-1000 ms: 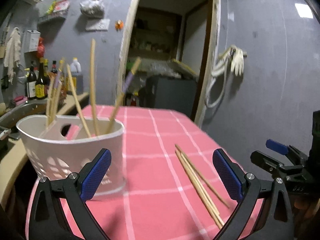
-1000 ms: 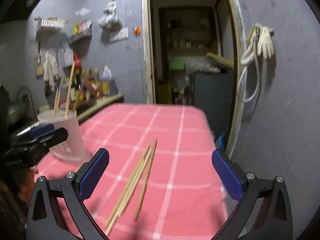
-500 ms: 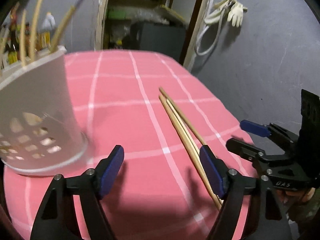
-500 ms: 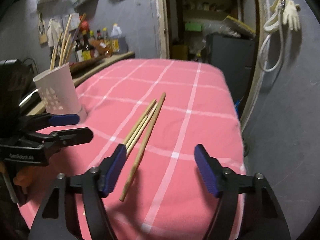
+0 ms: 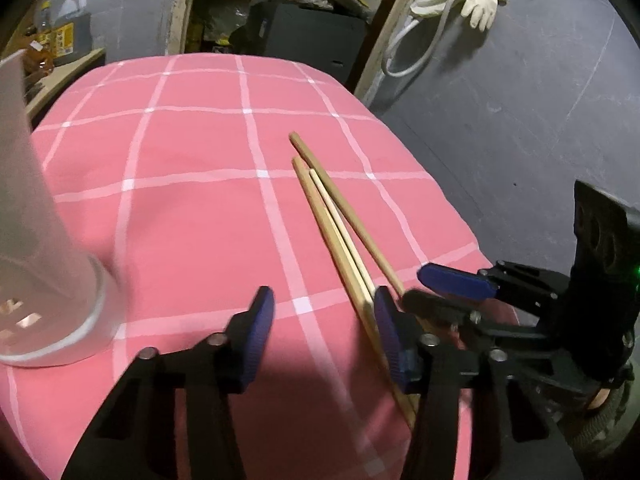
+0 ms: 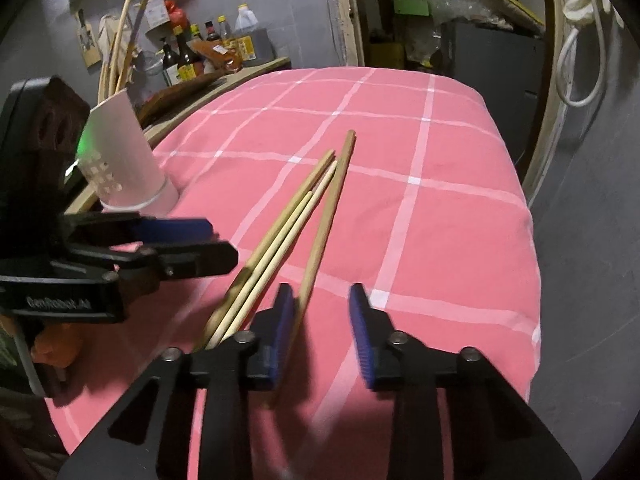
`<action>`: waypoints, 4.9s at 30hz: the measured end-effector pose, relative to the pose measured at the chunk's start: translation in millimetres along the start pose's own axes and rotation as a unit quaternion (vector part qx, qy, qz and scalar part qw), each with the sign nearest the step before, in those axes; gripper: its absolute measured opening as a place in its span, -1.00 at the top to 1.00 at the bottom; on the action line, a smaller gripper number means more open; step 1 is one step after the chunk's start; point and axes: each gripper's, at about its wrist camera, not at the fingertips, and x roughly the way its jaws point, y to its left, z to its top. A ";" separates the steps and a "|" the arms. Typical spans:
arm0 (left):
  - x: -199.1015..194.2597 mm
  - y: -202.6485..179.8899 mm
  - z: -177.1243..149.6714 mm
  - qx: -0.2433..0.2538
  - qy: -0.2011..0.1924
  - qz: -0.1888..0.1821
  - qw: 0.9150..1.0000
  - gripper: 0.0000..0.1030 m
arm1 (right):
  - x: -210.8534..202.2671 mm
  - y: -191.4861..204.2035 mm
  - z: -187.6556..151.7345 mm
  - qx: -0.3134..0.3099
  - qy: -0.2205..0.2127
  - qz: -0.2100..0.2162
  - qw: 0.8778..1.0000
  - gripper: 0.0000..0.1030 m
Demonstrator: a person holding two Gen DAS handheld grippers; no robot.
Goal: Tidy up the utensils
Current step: 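Grasp a wooden chopstick with the left tool while the right tool grasps another, then lift the chopstick with the left tool while the right tool carries its chopstick to the holder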
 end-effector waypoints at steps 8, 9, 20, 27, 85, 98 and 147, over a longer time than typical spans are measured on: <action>14.1 -3.8 1.2 0.004 0.022 -0.008 1.000 0.48 | -5.0 -22.4 -1.6 0.037 -0.001 -0.017 0.999 0.87; 15.7 -4.2 1.8 0.005 0.024 -0.006 1.000 0.51 | -6.1 -23.1 -1.3 0.038 -0.003 -0.018 0.999 0.87; 13.9 -6.6 6.8 -0.010 0.033 -0.020 0.999 0.88 | -5.4 -19.9 1.5 0.038 -0.012 0.006 0.999 0.84; 18.3 -0.9 13.5 -0.040 0.047 -0.041 0.997 0.86 | -4.2 -18.0 3.9 0.041 -0.014 0.010 0.999 0.83; -2.6 23.9 6.7 -0.048 0.045 0.037 0.997 0.91 | 48.7 0.6 56.8 0.031 0.099 -0.040 0.994 0.70; 1.4 21.8 9.7 -0.043 0.055 0.042 0.997 0.91 | 51.5 -18.8 61.8 0.113 0.100 -0.022 0.988 0.89; -240.7 174.2 -9.1 -0.101 -0.492 0.138 0.854 0.91 | -22.9 159.8 113.6 0.049 -0.470 0.126 0.872 0.90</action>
